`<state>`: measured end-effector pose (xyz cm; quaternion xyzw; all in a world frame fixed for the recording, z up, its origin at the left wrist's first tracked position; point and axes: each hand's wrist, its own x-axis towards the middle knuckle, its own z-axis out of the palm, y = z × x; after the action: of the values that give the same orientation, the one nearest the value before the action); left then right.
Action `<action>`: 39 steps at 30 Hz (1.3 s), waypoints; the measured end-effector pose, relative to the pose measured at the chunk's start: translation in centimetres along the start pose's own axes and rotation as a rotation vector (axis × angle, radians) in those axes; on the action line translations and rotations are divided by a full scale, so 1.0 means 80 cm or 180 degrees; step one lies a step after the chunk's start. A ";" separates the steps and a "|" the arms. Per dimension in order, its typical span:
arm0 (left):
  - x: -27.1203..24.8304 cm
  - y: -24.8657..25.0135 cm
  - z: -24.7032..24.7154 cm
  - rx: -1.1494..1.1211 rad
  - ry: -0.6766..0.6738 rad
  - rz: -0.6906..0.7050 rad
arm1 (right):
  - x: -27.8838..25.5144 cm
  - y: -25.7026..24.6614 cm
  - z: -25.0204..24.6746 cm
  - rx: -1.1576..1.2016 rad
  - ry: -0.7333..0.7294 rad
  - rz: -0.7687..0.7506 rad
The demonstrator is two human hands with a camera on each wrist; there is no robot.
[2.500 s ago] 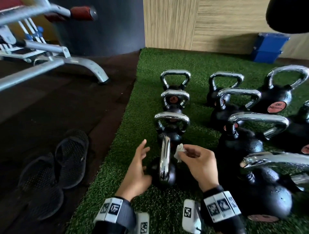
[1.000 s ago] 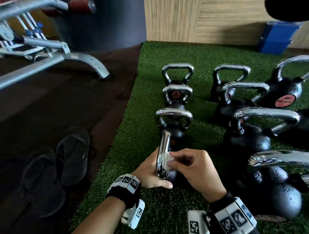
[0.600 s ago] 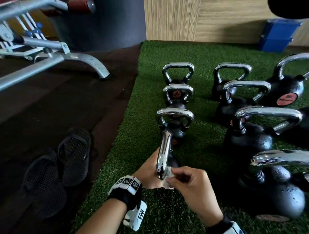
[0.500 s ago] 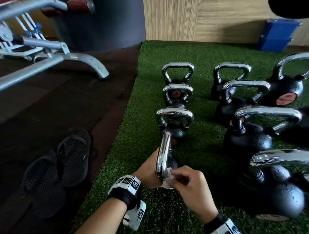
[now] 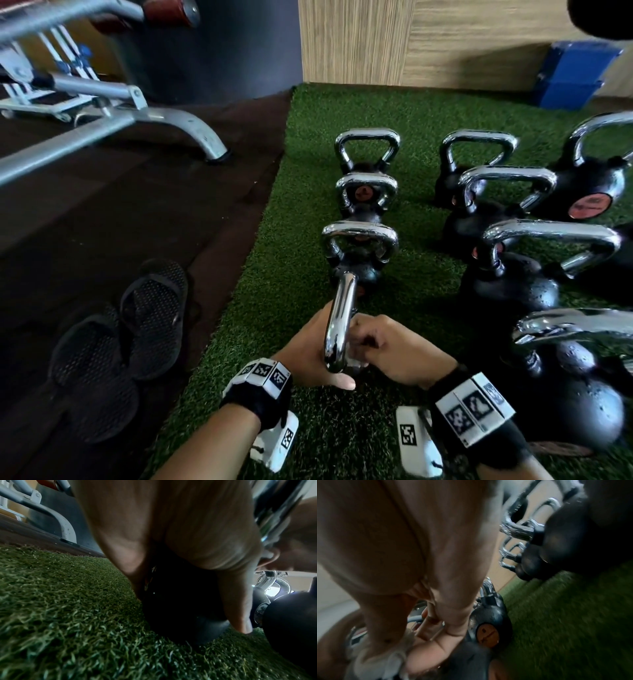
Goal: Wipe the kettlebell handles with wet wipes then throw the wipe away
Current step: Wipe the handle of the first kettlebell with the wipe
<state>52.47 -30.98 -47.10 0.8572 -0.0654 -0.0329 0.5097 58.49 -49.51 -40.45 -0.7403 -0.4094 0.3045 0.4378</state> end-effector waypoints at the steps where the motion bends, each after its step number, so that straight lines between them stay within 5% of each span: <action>1: 0.000 -0.001 0.000 -0.0016 0.0021 0.0033 | 0.003 -0.002 -0.001 -0.0058 -0.0054 -0.0055; 6: 0.001 -0.012 0.000 0.0434 -0.0030 0.0278 | 0.009 0.006 -0.002 0.0616 -0.0201 0.0129; 15: 0.005 -0.003 -0.001 0.0290 -0.0003 0.0213 | 0.011 0.031 0.027 0.3361 0.0398 0.0118; 23: 0.013 0.002 -0.006 0.0195 -0.0148 0.0312 | 0.025 0.046 0.027 0.3903 0.0869 0.0041; 29: 0.007 -0.015 -0.006 0.0303 -0.0021 0.0331 | 0.035 0.047 0.033 0.3508 0.1290 -0.0132; 35: 0.011 -0.017 -0.006 0.0247 -0.0009 0.0290 | 0.054 0.039 0.025 0.2132 0.2501 -0.0241; 39: 0.010 -0.017 -0.008 0.0299 -0.0005 0.0290 | 0.050 0.037 0.024 0.1364 0.2696 -0.0099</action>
<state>53.45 -29.92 -48.00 0.8763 -0.1062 -0.0073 0.4698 59.82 -46.07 -44.31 -0.6861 -0.1339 0.0469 0.7136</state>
